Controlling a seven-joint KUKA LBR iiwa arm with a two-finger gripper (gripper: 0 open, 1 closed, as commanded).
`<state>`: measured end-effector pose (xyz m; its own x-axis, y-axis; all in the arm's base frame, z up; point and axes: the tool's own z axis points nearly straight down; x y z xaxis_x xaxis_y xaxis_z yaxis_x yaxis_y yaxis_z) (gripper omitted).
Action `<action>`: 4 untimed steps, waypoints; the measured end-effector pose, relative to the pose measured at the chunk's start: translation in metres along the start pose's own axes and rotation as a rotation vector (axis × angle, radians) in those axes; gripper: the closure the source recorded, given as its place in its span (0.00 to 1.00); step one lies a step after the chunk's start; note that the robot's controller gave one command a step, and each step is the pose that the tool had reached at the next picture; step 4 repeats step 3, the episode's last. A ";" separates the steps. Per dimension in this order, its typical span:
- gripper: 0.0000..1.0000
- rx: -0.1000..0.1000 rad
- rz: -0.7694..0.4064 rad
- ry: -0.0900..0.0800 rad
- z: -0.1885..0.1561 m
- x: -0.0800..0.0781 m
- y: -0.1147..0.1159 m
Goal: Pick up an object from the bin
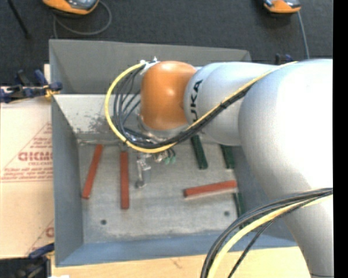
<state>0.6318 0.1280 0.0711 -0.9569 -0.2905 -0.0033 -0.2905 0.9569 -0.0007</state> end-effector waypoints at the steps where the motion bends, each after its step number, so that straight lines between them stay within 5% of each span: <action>1: 0.00 0.000 -0.563 -0.003 -0.001 -0.031 0.035; 2: 1.00 -0.002 -0.557 -0.002 -0.001 -0.031 0.035; 3: 1.00 0.003 -0.584 -0.010 -0.148 -0.028 0.049; 4: 1.00 0.003 -0.584 -0.010 -0.148 -0.028 0.049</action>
Offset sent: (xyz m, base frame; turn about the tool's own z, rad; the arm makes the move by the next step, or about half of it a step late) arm 0.0181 0.0430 -0.0011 -0.5646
